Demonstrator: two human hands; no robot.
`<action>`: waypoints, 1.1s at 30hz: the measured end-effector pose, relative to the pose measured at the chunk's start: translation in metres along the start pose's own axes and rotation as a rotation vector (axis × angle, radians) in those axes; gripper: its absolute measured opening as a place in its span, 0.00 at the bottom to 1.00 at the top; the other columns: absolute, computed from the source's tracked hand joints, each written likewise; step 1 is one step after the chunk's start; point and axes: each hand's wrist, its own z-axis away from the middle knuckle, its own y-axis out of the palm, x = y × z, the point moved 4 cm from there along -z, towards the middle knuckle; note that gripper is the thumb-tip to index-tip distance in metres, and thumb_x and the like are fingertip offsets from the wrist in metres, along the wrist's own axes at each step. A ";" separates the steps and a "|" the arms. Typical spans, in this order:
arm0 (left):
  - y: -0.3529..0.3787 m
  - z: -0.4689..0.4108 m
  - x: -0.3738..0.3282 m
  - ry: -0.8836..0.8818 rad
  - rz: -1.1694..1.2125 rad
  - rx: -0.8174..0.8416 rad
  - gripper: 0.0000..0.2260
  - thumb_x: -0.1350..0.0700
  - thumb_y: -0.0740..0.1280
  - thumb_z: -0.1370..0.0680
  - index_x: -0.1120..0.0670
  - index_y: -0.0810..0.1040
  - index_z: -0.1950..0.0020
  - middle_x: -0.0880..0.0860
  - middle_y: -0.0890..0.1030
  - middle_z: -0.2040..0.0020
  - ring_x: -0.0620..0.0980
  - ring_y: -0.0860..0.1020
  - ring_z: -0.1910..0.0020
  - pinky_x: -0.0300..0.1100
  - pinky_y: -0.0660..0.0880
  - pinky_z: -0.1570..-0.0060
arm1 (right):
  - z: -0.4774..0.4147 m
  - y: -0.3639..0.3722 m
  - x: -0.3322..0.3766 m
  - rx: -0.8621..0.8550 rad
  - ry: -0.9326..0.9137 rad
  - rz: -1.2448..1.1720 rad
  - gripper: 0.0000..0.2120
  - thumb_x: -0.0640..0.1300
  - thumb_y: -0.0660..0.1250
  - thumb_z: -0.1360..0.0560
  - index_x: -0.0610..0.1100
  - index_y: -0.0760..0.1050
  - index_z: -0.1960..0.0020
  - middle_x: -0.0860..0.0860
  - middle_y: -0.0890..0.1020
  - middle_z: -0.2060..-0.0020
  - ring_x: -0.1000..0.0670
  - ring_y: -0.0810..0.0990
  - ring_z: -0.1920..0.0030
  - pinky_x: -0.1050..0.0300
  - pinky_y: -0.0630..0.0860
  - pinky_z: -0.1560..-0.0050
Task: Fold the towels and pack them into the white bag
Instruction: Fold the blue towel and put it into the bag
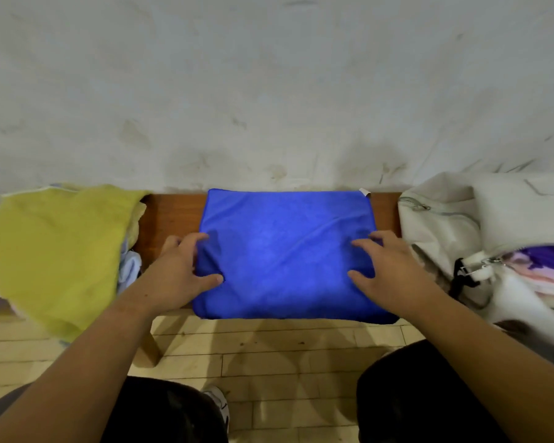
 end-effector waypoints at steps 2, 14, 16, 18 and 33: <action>-0.001 0.015 0.003 -0.030 0.046 0.016 0.26 0.48 0.77 0.27 0.46 0.68 0.35 0.51 0.80 0.49 0.49 0.81 0.54 0.40 0.75 0.58 | 0.017 0.004 -0.003 -0.031 -0.008 0.022 0.25 0.54 0.70 0.23 0.50 0.72 0.28 0.48 0.67 0.34 0.46 0.68 0.33 0.56 0.66 0.31; 0.029 0.068 0.023 -0.258 0.362 0.223 0.16 0.43 0.74 0.26 0.54 0.78 0.49 0.53 0.79 0.59 0.52 0.74 0.62 0.47 0.74 0.60 | 0.092 0.016 -0.031 -0.053 0.371 -0.304 0.19 0.56 0.73 0.25 0.46 0.68 0.50 0.50 0.80 0.62 0.53 0.78 0.61 0.55 0.75 0.63; 0.038 0.072 0.018 -0.243 0.422 0.255 0.15 0.46 0.75 0.25 0.54 0.77 0.49 0.52 0.79 0.59 0.51 0.73 0.61 0.46 0.73 0.59 | 0.092 0.022 -0.033 -0.002 0.394 -0.448 0.18 0.56 0.74 0.26 0.48 0.68 0.51 0.48 0.82 0.58 0.48 0.82 0.57 0.45 0.81 0.53; 0.042 0.074 0.013 -0.197 0.442 0.231 0.12 0.49 0.75 0.25 0.54 0.77 0.51 0.51 0.79 0.59 0.49 0.74 0.62 0.45 0.74 0.58 | 0.090 0.026 -0.034 0.014 0.382 -0.534 0.16 0.52 0.75 0.27 0.48 0.69 0.52 0.48 0.83 0.56 0.45 0.82 0.54 0.41 0.81 0.48; 0.004 0.078 0.005 -0.157 0.883 0.075 0.16 0.69 0.61 0.21 0.54 0.84 0.42 0.53 0.84 0.48 0.51 0.83 0.52 0.46 0.81 0.47 | 0.085 0.010 -0.040 -0.096 0.288 -1.175 0.16 0.31 0.65 0.22 0.47 0.83 0.42 0.44 0.85 0.54 0.42 0.86 0.51 0.48 0.82 0.51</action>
